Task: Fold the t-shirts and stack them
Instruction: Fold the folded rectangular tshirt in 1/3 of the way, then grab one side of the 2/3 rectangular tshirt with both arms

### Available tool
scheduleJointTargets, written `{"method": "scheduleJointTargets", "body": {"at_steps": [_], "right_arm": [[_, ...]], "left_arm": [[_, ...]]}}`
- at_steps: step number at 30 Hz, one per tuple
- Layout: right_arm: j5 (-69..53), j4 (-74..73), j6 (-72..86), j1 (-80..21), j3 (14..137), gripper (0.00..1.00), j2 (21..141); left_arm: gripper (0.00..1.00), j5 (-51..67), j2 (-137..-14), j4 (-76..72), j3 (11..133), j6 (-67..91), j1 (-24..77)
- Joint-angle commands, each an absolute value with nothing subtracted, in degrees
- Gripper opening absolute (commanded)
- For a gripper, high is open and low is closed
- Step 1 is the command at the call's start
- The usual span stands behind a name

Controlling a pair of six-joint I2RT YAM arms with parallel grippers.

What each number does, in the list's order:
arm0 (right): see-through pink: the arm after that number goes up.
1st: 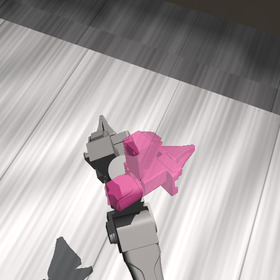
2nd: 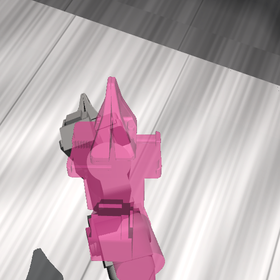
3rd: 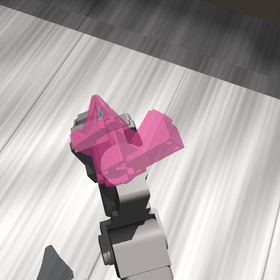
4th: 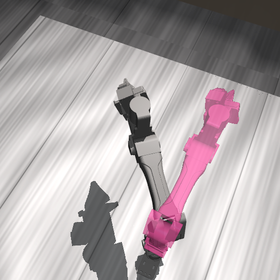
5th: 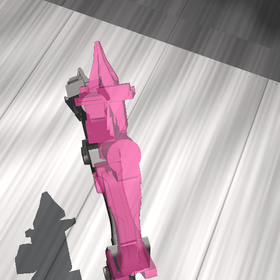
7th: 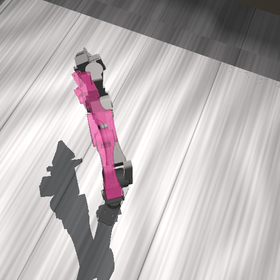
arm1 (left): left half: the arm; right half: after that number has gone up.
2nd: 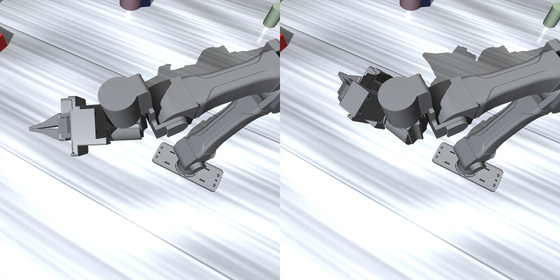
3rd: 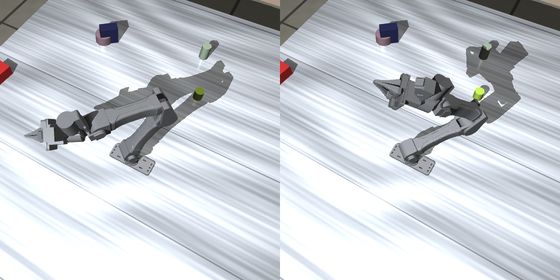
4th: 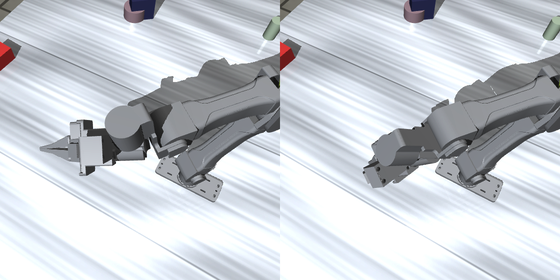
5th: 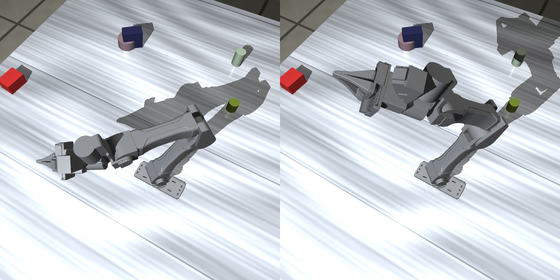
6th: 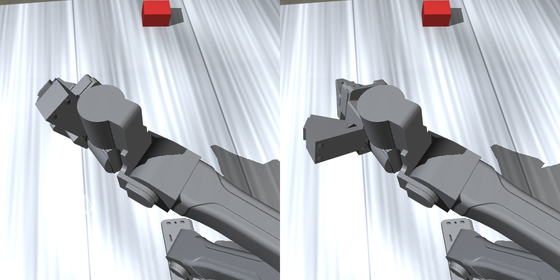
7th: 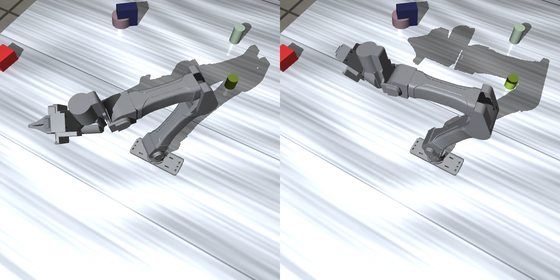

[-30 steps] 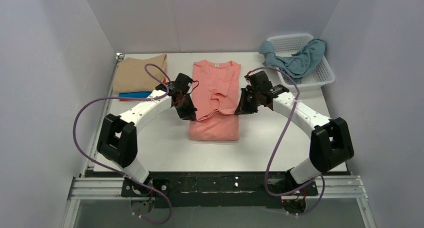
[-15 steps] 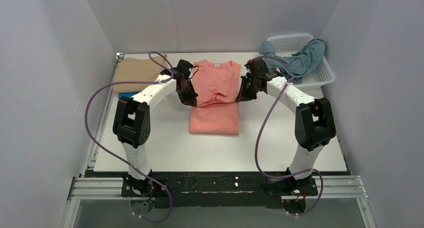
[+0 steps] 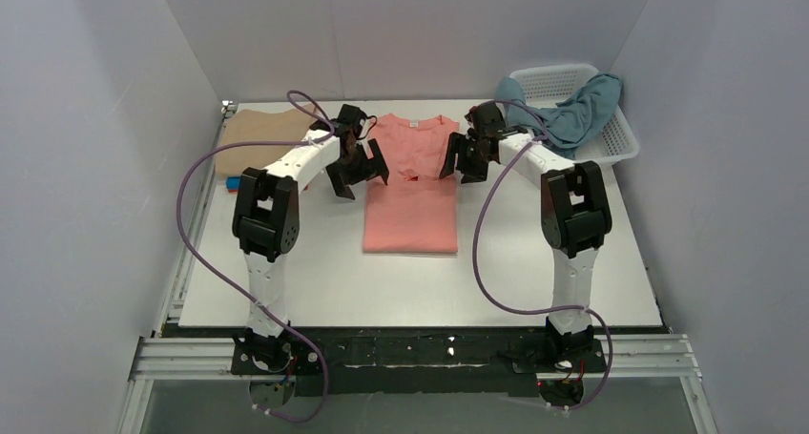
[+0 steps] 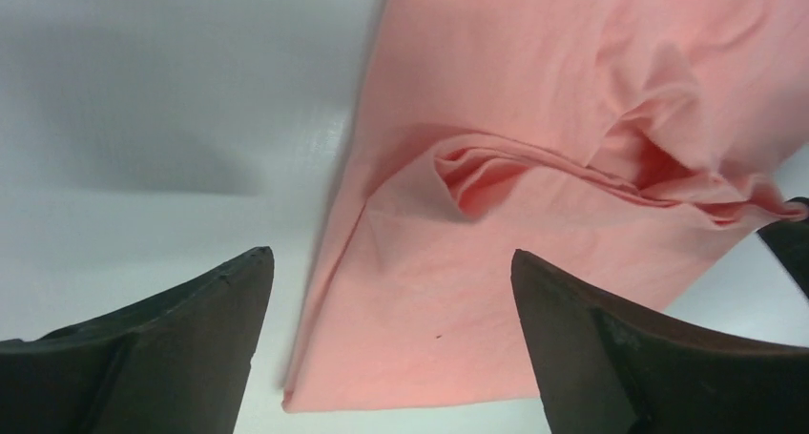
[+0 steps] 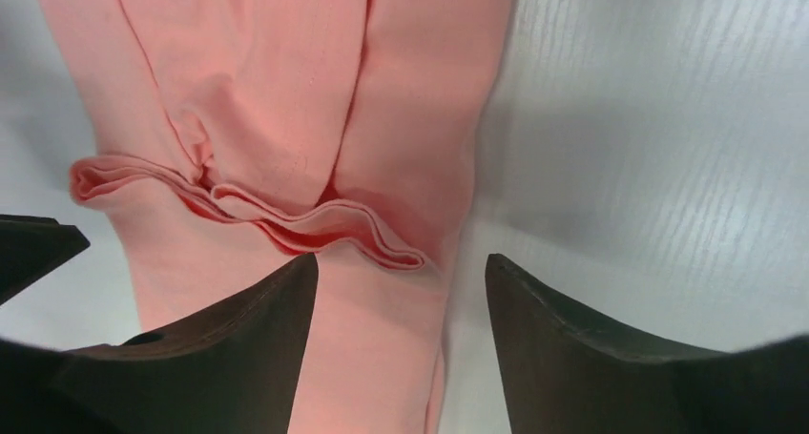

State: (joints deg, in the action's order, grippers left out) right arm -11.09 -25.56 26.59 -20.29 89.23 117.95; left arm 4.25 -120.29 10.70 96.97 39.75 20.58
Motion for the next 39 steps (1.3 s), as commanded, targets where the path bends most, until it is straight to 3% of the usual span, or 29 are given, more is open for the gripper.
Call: {"method": "scheduleJointTargets", "body": {"at_steps": [1, 5, 13, 22, 26, 32, 36, 39], "right_arm": [[-12.1, -26.0, 25.2, -19.7, 92.0, 0.78, 115.1], [-12.6, -25.8, 26.1, -19.7, 84.1, 0.83, 108.1], [-20.4, -19.8, 32.2, -21.7, 59.4, 0.83, 90.1], [-18.7, -10.8, 41.6, -25.0, 45.6, 0.76, 86.0], [-18.3, -8.8, 43.8, -25.4, 44.0, 0.68, 88.1], [-17.9, -8.1, 45.4, -26.0, 43.6, 0.46, 91.2], [-16.7, -8.1, 45.8, -26.1, 43.1, 0.38, 92.5], [-17.5, -7.8, 46.1, -26.2, 43.1, 0.36, 93.0]], "left_arm": [[0.98, 5.3, -113.0, 15.6, 96.0, 38.9, 19.3], [0.98, 8.7, -106.2, 14.3, 87.5, 38.7, 19.3], [0.98, 16.3, -92.5, 9.2, 65.0, 40.9, 20.1], [0.96, 15.0, -91.3, 4.3, 54.5, 44.1, 20.1], [0.86, 15.5, -94.0, 0.7, 52.9, 46.4, 20.2], [0.65, 16.8, -98.7, -3.3, 52.8, 49.0, 20.2], [0.49, 17.7, -101.2, -4.7, 52.4, 50.3, 20.1], [0.44, 18.3, -101.8, -5.0, 51.8, 50.7, 20.1]]}}
